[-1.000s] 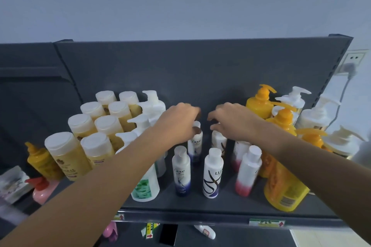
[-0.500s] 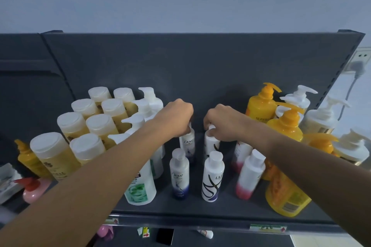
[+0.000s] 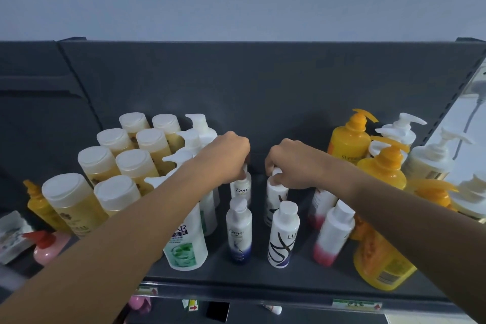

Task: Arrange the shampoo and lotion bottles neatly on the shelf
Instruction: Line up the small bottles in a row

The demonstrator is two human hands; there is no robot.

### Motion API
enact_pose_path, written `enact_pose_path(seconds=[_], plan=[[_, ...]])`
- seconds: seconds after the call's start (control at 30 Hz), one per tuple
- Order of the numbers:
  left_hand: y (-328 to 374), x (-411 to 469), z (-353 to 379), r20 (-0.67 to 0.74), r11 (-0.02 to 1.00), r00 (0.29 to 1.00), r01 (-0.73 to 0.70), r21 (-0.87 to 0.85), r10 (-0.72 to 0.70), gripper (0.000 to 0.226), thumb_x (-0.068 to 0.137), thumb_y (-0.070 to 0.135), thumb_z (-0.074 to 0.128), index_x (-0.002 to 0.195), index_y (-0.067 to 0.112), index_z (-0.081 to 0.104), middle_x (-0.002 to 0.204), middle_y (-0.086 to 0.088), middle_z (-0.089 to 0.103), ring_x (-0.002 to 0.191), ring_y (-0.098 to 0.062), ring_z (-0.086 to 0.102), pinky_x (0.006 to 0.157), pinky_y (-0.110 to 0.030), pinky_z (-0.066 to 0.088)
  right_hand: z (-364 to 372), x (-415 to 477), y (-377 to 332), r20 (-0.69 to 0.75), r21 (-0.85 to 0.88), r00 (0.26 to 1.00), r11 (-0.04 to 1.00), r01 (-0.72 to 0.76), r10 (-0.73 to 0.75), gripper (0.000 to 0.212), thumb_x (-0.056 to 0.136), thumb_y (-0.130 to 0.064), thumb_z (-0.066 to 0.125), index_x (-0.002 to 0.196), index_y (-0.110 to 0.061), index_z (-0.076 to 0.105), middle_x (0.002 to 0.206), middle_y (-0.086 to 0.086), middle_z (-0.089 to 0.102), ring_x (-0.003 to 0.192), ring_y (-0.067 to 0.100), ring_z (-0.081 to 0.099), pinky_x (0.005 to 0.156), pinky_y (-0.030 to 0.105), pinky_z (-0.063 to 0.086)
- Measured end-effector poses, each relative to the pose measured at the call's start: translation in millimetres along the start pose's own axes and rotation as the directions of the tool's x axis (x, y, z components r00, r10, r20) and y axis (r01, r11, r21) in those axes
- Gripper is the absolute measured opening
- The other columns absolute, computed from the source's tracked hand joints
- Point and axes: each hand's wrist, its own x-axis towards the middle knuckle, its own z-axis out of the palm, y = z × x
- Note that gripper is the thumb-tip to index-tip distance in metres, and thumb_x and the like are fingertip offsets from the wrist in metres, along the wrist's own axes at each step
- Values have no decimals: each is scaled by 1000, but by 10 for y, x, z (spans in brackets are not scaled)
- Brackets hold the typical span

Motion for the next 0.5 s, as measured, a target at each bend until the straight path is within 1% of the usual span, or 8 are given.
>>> enact_pose_path(seconds=[0.1, 0.17, 0.37, 0.43, 0.5], plan=[[-22, -13, 4, 17, 1000, 1000, -5, -12, 6, 22, 78, 26, 77, 98, 18, 78, 83, -4, 67, 76, -26, 67, 66, -41, 61, -10, -4, -3, 5, 2, 1000, 1000, 4, -4, 17, 90, -27, 74, 105, -19, 78, 107, 2, 72, 98, 25, 67, 74, 29, 49], [-27, -35, 2, 20, 1000, 1000, -18, -19, 18, 22, 77, 26, 77, 98, 20, 78, 82, -2, 66, 76, -25, 67, 66, -41, 61, -17, -12, -9, 4, 0, 1000, 1000, 6, -6, 17, 91, -27, 74, 105, -18, 78, 108, 2, 72, 99, 24, 67, 74, 28, 47], [-14, -113, -16, 27, 999, 999, -18, -34, 19, 23, 77, 25, 76, 100, 21, 79, 79, -2, 65, 73, -25, 66, 62, -38, 60, -23, -24, -44, 20, -26, 1000, 1000, 15, -14, 16, 90, -25, 75, 104, -18, 78, 108, 3, 73, 98, 25, 68, 74, 29, 51], [-6, -133, -27, 25, 999, 999, -20, -48, 21, 24, 78, 24, 77, 102, 23, 79, 80, -1, 65, 74, -25, 66, 61, -35, 57, -24, -32, -53, 23, -34, 1000, 999, 15, -15, 16, 89, -26, 75, 102, -19, 78, 108, 3, 73, 97, 25, 68, 77, 32, 55], [10, -158, -32, 20, 998, 1000, -16, -67, 18, 26, 79, 23, 78, 105, 25, 78, 80, 0, 63, 76, -25, 65, 58, -33, 53, -21, -35, -57, 27, -42, 1000, 999, 13, -12, 15, 89, -26, 75, 102, -19, 77, 108, 4, 72, 96, 26, 68, 78, 33, 56]])
